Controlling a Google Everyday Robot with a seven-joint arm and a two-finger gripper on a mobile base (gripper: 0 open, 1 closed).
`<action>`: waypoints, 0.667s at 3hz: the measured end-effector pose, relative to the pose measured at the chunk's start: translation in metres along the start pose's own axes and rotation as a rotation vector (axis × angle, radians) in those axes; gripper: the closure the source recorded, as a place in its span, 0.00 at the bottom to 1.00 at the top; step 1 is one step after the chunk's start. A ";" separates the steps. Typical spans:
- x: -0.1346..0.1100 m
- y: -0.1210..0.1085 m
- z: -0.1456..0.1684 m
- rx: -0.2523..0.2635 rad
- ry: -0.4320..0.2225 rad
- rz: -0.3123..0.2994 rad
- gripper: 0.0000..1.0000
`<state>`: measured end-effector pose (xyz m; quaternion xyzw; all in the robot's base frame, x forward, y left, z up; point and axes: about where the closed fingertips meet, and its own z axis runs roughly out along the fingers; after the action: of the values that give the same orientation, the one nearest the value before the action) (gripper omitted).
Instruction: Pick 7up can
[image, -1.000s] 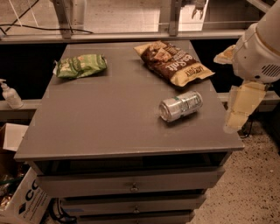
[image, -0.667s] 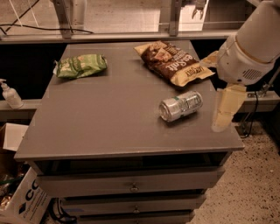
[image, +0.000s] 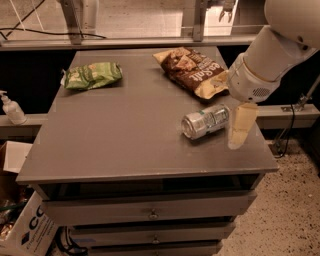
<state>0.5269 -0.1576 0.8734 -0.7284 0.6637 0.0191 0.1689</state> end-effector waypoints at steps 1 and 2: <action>0.004 -0.008 0.027 -0.023 0.001 -0.018 0.00; 0.006 -0.010 0.046 -0.038 -0.003 -0.020 0.00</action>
Offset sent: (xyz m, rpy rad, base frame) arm 0.0286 0.0098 -0.0636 -0.0014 0.0478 0.0343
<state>0.5468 -0.1507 0.8308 -0.7381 0.6556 0.0311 0.1565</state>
